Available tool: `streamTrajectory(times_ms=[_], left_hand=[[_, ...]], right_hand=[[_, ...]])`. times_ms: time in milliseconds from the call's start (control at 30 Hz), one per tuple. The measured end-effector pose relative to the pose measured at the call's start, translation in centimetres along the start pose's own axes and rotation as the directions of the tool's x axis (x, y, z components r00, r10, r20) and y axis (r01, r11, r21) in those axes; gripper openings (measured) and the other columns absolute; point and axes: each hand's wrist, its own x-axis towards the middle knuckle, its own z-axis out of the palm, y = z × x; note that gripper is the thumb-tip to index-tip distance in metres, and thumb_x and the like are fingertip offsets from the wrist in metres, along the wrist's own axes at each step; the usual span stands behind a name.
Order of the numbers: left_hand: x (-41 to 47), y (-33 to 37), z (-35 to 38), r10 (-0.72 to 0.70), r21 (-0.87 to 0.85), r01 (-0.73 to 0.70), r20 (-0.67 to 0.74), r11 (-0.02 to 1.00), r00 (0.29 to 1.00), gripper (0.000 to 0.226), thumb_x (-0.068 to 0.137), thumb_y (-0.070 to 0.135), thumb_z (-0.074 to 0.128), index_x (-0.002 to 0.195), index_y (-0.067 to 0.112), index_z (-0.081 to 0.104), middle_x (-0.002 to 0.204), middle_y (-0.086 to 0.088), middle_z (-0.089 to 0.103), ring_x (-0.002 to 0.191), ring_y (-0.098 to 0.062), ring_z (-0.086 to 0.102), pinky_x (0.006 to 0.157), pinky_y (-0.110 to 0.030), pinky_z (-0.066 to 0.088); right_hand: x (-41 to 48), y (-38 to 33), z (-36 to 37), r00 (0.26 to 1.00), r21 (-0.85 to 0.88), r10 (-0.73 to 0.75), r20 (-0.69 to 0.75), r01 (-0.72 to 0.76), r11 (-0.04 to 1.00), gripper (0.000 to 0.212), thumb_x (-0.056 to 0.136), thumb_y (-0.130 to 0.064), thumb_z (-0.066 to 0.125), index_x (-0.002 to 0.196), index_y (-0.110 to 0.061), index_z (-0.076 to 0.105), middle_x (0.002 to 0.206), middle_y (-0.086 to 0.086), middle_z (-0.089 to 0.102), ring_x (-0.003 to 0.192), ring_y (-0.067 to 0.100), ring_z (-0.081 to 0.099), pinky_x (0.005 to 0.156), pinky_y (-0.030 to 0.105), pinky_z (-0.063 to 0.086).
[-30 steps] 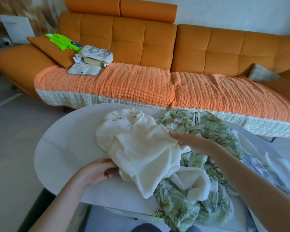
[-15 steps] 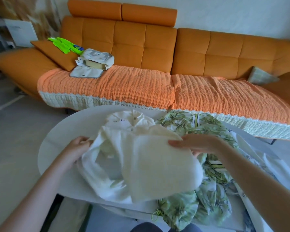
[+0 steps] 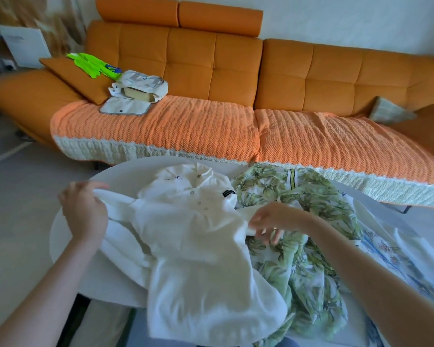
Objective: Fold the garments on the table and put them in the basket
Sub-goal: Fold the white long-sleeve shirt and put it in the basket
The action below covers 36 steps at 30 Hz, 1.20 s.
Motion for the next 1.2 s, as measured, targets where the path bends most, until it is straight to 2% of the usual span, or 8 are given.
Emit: streamTrajectory(times_ms=[133, 333, 500, 700, 933, 1000, 1067, 1200], left_hand=[[-1.2, 0.8, 2.4, 0.078, 0.069, -0.097, 0.238, 0.993, 0.968, 0.041, 0.082, -0.008, 0.048, 0.105, 0.019, 0.069, 0.111, -0.01, 0.064, 0.113, -0.034, 0.05, 0.105, -0.052, 0.02], [-6.1, 2.2, 6.2, 0.141, 0.067, -0.296, 0.767, 0.953, 0.626, 0.045, 0.097, 0.046, 0.033, 0.141, 0.037, 0.036, 0.156, 0.007, 0.02, 0.145, -0.012, 0.007, 0.113, -0.049, -0.003], [-6.9, 3.8, 6.9, 0.238, 0.096, -0.41, 0.687, 0.907, 0.687, 0.078, 0.074, 0.082, 0.013, 0.141, 0.046, 0.03, 0.156, 0.014, 0.013, 0.145, -0.008, -0.006, 0.108, -0.042, -0.017], [-9.2, 3.5, 8.3, 0.14, 0.158, -0.536, 0.87, 0.829, 0.472, 0.076, 0.086, 0.07, 0.024, 0.148, 0.039, -0.007, 0.157, 0.009, -0.016, 0.145, -0.017, -0.013, 0.112, -0.056, -0.012], [-9.5, 2.0, 7.5, 0.104, 0.184, -0.463, 0.842, 0.867, 0.53, 0.105, 0.054, 0.083, 0.001, 0.148, 0.035, -0.009, 0.156, 0.004, -0.021, 0.144, -0.015, -0.018, 0.11, -0.053, -0.016], [-9.5, 2.6, 7.5, 0.095, 0.194, -0.444, 0.829, 0.875, 0.551, 0.091, 0.076, 0.08, 0.023, 0.149, 0.034, -0.005, 0.157, 0.003, -0.018, 0.144, -0.017, -0.016, 0.111, -0.054, -0.013], [-9.7, 3.3, 7.6, 0.101, 0.201, -0.427, 0.803, 0.882, 0.587, 0.077, 0.088, 0.066, 0.033, 0.15, 0.032, 0.001, 0.158, 0.002, -0.012, 0.145, -0.017, -0.011, 0.112, -0.055, -0.01], [-9.6, 3.8, 7.5, 0.12, 0.217, -0.413, 0.75, 0.885, 0.651, 0.066, 0.093, 0.056, 0.034, 0.15, 0.031, 0.009, 0.159, 0.002, -0.002, 0.146, -0.015, -0.002, 0.114, -0.053, -0.005]], right_hand=[[2.2, 2.4, -0.9, 0.855, -0.238, 0.037, -0.518, -0.186, 0.953, 0.051, 0.082, -0.036, 0.068, 0.126, -0.016, 0.052, 0.114, 0.001, 0.058, 0.1, 0.016, 0.053, 0.08, 0.025, 0.047], [3.5, 3.4, 0.0, 0.857, -0.304, 0.072, -0.511, -0.259, 0.917, 0.05, 0.071, -0.044, 0.075, 0.114, -0.022, 0.059, 0.139, 0.005, 0.036, 0.131, 0.029, 0.023, 0.107, 0.042, 0.03], [3.8, 3.4, -0.6, 0.963, -0.407, 0.067, -0.26, -0.172, 0.897, 0.074, 0.076, -0.053, 0.067, 0.138, -0.023, 0.042, 0.15, 0.0, 0.029, 0.139, 0.027, 0.02, 0.112, 0.045, 0.018], [3.5, 3.5, -0.9, 0.91, 0.033, 0.11, -0.4, -0.105, 0.994, 0.036, 0.079, -0.014, 0.072, 0.113, -0.007, 0.061, 0.091, -0.002, 0.056, 0.073, 0.011, 0.051, 0.063, 0.016, 0.043], [-1.3, 2.5, -10.5, 0.157, 0.379, 0.349, -0.924, 0.253, 0.89, 0.031, 0.09, -0.017, 0.048, 0.119, -0.01, 0.05, 0.098, 0.003, 0.06, 0.078, 0.023, 0.059, 0.074, 0.043, 0.055], [-2.2, 3.1, -12.1, 0.255, 0.394, 0.349, -0.902, 0.151, 0.907, 0.042, 0.092, -0.02, 0.051, 0.131, -0.007, 0.04, 0.106, 0.003, 0.055, 0.076, 0.023, 0.058, 0.063, 0.028, 0.057], [-1.7, 3.5, -11.4, 0.545, 0.31, 0.309, -0.78, -0.093, 0.946, 0.058, 0.092, -0.028, 0.055, 0.14, -0.003, 0.033, 0.12, 0.011, 0.05, 0.074, 0.02, 0.056, 0.05, 0.01, 0.047], [1.2, 2.9, -6.2, 0.799, 0.008, 0.195, -0.569, -0.232, 0.973, 0.033, 0.094, -0.016, 0.052, 0.124, -0.004, 0.054, 0.107, 0.01, 0.062, 0.083, 0.019, 0.06, 0.078, 0.02, 0.051]])
